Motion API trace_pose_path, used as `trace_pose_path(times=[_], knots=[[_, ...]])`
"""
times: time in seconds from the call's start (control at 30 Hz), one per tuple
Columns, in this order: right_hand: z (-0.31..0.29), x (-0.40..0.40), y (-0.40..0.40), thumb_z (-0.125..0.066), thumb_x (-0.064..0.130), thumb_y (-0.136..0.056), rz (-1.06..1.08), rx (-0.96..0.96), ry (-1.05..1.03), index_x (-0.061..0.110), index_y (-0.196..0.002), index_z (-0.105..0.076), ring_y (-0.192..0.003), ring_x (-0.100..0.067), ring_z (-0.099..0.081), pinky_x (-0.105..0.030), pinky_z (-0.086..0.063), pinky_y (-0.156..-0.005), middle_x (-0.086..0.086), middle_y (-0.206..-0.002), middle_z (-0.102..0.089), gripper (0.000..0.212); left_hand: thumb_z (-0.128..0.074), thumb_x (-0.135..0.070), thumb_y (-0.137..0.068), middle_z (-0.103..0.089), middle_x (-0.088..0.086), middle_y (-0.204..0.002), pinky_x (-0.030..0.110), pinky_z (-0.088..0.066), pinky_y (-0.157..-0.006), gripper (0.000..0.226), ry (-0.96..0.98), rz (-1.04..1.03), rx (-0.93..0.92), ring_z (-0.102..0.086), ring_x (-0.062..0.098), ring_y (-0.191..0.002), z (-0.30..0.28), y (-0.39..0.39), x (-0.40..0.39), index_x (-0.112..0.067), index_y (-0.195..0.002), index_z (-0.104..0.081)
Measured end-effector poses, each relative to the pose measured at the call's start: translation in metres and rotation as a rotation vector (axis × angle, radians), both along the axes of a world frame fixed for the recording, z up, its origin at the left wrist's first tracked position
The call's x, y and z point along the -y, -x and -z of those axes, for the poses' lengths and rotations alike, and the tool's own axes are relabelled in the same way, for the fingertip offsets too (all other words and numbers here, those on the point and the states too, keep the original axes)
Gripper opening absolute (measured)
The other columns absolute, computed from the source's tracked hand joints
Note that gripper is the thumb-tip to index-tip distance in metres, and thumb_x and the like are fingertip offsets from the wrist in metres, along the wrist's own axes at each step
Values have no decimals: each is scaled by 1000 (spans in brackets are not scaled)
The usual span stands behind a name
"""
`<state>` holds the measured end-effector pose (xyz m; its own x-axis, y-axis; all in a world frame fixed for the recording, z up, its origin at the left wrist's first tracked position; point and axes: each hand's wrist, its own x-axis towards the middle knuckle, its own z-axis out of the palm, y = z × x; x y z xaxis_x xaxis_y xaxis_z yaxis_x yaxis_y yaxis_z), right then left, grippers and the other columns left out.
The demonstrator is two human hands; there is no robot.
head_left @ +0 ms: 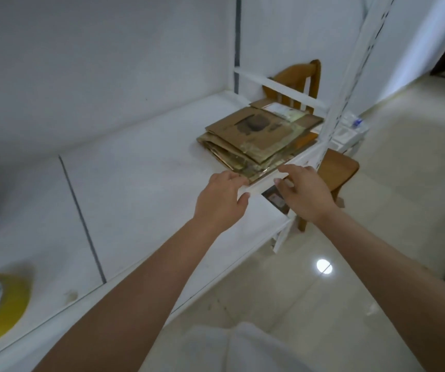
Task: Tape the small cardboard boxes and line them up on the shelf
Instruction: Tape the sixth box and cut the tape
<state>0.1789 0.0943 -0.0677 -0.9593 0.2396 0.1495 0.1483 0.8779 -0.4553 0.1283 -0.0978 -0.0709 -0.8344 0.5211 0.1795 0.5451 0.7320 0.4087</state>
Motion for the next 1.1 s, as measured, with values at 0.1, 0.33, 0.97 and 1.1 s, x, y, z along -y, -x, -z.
trace_pose_path(times=[0.1, 0.33, 0.97, 1.1], knots=[[14, -15, 16, -48, 35, -100, -29, 43, 39, 15, -135, -53, -125, -31, -44, -44, -43, -98, -8, -120, -66, 41, -52, -32, -98, -51, 4, -136, 36, -43, -97, 37, 24, -55, 55, -42, 22, -126, 4, 26, -16, -21, -133, -57], [17, -45, 76, -49, 36, -99, -23, 25, -3, 15, -137, -51, -128, -32, -41, -41, -40, -99, -7, -132, -59, 44, -50, -36, -99, -53, 10, -133, 41, -46, -95, 42, 25, -179, 111, -42, 26, -125, 10, 94, -42, -13, -133, -54], [63, -72, 156, -22, 58, -98, -54, 213, -144, 21, -156, -9, -150, -27, 8, -44, -6, -120, -8, -164, -1, 71, -60, -52, -89, -50, 7, -124, 44, -36, -106, 44, -273, -529, 287, -43, 27, -121, 27, 172, -95, -14, -109, -50], [60, -75, 151, -27, 55, -100, -71, 212, -123, 21, -156, -8, -150, -27, 8, -45, -6, -121, -8, -164, 0, 69, -71, -46, -84, -56, -1, -105, 43, -49, -94, 48, -533, -545, 400, -57, 24, -105, 22, 171, -105, -14, -109, -45]])
